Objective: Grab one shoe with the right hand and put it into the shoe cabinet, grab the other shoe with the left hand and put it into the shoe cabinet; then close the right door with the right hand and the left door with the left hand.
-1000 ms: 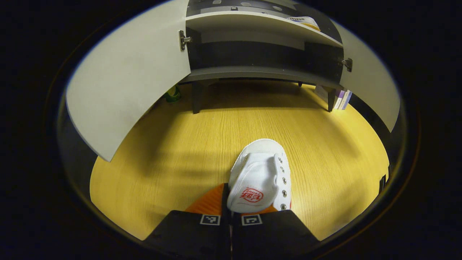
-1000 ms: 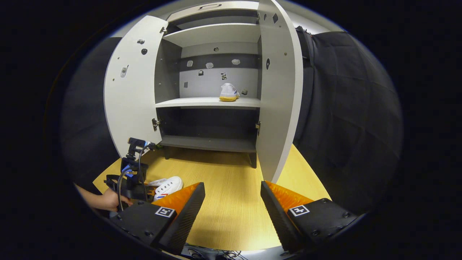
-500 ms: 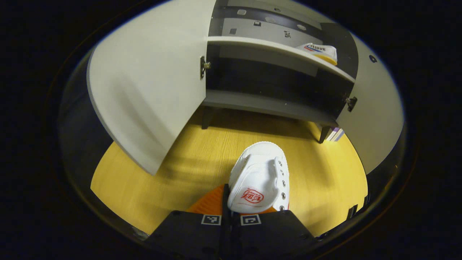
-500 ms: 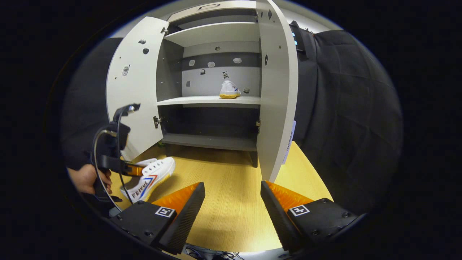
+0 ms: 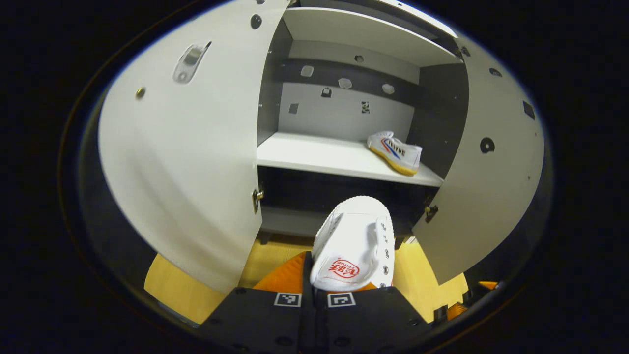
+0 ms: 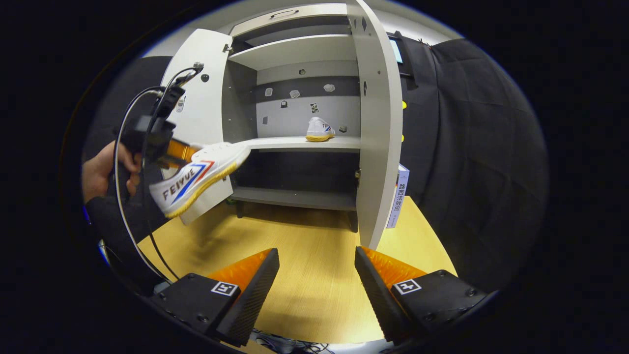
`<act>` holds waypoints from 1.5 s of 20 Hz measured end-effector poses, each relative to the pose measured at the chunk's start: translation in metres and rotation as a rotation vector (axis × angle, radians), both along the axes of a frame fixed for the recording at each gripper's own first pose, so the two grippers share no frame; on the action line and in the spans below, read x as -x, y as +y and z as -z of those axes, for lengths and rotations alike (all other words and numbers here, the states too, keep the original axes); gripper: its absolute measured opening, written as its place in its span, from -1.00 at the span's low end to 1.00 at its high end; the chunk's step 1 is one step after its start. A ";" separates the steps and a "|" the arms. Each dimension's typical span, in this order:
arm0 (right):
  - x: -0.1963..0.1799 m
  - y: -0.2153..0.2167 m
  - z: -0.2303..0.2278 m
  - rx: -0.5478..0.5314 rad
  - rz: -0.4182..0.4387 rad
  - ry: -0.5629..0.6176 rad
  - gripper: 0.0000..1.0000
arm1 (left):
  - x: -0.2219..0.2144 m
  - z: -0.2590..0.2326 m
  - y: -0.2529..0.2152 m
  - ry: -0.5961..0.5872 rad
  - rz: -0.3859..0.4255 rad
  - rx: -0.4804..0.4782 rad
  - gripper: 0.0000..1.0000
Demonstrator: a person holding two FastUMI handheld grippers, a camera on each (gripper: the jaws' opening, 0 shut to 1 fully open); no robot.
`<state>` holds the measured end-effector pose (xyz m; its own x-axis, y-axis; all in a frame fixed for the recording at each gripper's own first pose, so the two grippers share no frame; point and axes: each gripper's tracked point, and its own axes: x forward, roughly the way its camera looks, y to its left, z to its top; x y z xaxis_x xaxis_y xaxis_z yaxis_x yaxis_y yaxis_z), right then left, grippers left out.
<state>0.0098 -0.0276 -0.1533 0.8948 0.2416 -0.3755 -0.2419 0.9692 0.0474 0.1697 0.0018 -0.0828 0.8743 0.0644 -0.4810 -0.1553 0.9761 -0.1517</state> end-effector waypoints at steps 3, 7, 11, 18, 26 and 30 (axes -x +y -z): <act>-0.008 -0.004 -0.013 -0.006 -0.003 -0.041 0.96 | -0.046 -0.044 0.010 -0.053 -0.015 -0.017 -0.90; -0.017 -0.012 -0.029 0.001 -0.026 -0.082 0.97 | -0.105 -0.085 0.015 -0.073 -0.008 -0.029 -0.91; -0.016 -0.023 -0.042 -0.022 -0.024 -0.100 0.96 | -0.174 -0.103 0.020 -0.059 -0.012 -0.084 -0.91; -0.024 -0.035 -0.063 -0.025 -0.025 -0.140 0.97 | -0.305 -0.085 0.039 0.090 -0.022 -0.144 -0.90; -0.040 -0.059 -0.065 -0.029 0.022 -0.154 0.96 | -0.353 -0.024 0.044 0.283 -0.016 -0.246 -0.90; -0.044 -0.062 -0.066 -0.040 0.032 -0.154 0.96 | -0.347 -0.028 0.043 0.287 0.004 -0.260 -0.80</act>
<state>0.0539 -0.0896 -0.0873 0.9484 0.2243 -0.2239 -0.2185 0.9745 0.0505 0.5169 0.0444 -0.0553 0.7072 0.2133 -0.6740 -0.1518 0.9770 0.1498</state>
